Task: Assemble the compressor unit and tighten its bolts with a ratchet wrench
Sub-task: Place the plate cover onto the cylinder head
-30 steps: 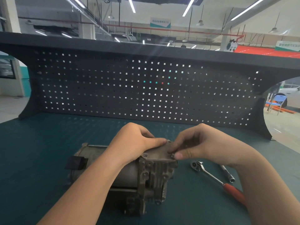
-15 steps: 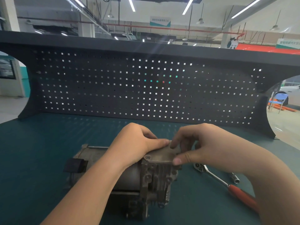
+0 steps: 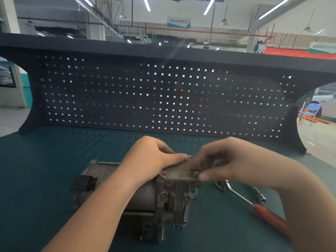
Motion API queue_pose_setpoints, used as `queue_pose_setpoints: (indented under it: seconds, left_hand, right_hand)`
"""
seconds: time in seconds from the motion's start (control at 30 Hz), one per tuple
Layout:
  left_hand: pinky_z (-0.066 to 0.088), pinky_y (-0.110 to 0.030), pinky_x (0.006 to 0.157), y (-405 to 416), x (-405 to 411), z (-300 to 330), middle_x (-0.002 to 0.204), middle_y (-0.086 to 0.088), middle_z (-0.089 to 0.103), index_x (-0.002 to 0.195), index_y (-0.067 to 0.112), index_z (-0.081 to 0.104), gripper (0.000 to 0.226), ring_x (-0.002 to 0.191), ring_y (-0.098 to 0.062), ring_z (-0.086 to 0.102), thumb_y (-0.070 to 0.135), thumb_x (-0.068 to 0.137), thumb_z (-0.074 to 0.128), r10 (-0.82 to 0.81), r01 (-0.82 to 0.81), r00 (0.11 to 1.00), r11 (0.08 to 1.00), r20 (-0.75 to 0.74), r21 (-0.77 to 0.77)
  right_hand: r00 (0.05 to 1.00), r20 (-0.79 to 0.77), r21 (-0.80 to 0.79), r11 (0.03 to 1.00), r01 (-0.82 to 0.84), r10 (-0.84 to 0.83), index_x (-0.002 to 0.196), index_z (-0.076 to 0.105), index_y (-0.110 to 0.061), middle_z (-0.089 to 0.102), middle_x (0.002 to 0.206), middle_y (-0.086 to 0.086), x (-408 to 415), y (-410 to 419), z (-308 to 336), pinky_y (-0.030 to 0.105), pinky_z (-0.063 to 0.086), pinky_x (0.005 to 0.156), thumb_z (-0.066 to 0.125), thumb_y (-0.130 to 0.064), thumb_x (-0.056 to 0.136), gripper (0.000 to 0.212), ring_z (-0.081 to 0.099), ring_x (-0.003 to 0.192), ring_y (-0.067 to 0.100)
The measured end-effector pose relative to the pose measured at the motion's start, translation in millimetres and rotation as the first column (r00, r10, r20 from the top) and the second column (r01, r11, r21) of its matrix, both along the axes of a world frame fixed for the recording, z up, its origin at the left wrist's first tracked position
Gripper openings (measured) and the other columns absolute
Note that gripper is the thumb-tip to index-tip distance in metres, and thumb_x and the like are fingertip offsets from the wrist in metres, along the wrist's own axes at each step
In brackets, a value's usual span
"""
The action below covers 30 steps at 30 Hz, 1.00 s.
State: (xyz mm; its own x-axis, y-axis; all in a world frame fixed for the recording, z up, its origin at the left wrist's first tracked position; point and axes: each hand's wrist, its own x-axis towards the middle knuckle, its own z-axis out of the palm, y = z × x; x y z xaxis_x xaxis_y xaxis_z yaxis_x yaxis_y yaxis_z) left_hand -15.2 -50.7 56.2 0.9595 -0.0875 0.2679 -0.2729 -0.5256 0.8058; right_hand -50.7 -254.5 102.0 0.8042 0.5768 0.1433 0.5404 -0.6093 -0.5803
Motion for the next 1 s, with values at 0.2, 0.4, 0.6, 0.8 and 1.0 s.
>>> queue_pose_setpoints:
  seconds: [0.2, 0.4, 0.6, 0.8, 1.0]
  left_hand:
    - [0.038, -0.019, 0.051, -0.4, 0.8, 0.2, 0.057, 0.017, 0.068, 0.070, 0.027, 0.075, 0.037, 0.050, 0.007, 0.059, 0.062, 0.060, 0.079, 0.007, -0.007, 1.000, 1.000, 0.007, 0.007]
    - [0.040, -0.020, 0.053, 0.2, 1.1, -0.4, 0.058, 0.015, 0.069, 0.071, 0.027, 0.076, 0.034, 0.050, 0.004, 0.061, 0.059, 0.062, 0.081, -0.010, 0.009, 1.000, 1.000, -0.008, -0.010]
    - [0.048, -0.025, 0.060, 0.8, 2.1, -0.2, 0.063, 0.015, 0.071, 0.071, 0.027, 0.076, 0.035, 0.058, 0.001, 0.065, 0.060, 0.061, 0.080, -0.017, 0.017, 1.000, 1.000, -0.013, -0.007]
    - [0.046, -0.024, 0.061, 1.6, 3.1, -1.5, 0.064, 0.015, 0.071, 0.073, 0.027, 0.076, 0.034, 0.059, 0.001, 0.066, 0.060, 0.064, 0.080, -0.024, 0.024, 1.000, 1.000, -0.015, 0.002]
    - [0.047, -0.025, 0.061, 1.8, 4.6, -2.8, 0.062, 0.016, 0.070, 0.072, 0.030, 0.075, 0.035, 0.058, 0.000, 0.065, 0.063, 0.063, 0.079, -0.009, 0.010, 1.000, 1.000, -0.008, 0.015]
  right_hand:
    - [1.000, -0.022, 0.128, 0.992, -0.008, 0.010, 0.070, 0.066, -0.026, 0.070, 0.075, 0.000, 9.0, 1.2, -7.9, 0.013, 0.043, 0.060, 0.083, -0.031, 0.068, 0.018, 0.056, 0.062, 0.001]
    - [0.981, -0.133, 0.246, 0.964, -0.104, 0.140, 0.083, 0.075, -0.025, 0.073, 0.082, -0.004, 13.4, -3.7, -10.7, 0.014, 0.048, 0.074, 0.078, -0.026, 0.071, 0.011, 0.066, 0.078, 0.005]
    - [0.989, -0.120, 0.249, 0.967, -0.052, 0.084, 0.071, 0.068, -0.025, 0.066, 0.070, -0.006, 24.2, -0.5, -20.7, 0.023, 0.047, 0.070, 0.085, -0.036, 0.060, 0.023, 0.058, 0.069, 0.009]
    - [0.965, -0.156, 0.320, 0.935, -0.154, 0.213, 0.085, 0.078, -0.029, 0.066, 0.079, -0.012, 26.8, -6.4, -22.9, 0.013, 0.045, 0.074, 0.079, -0.024, 0.070, 0.016, 0.062, 0.077, 0.004]
    - [0.930, -0.246, 0.466, 0.875, -0.133, 0.273, 0.069, 0.072, -0.021, 0.064, 0.064, -0.009, 35.4, -2.0, -34.9, 0.013, 0.044, 0.062, 0.091, -0.043, 0.050, 0.034, 0.057, 0.060, 0.005]
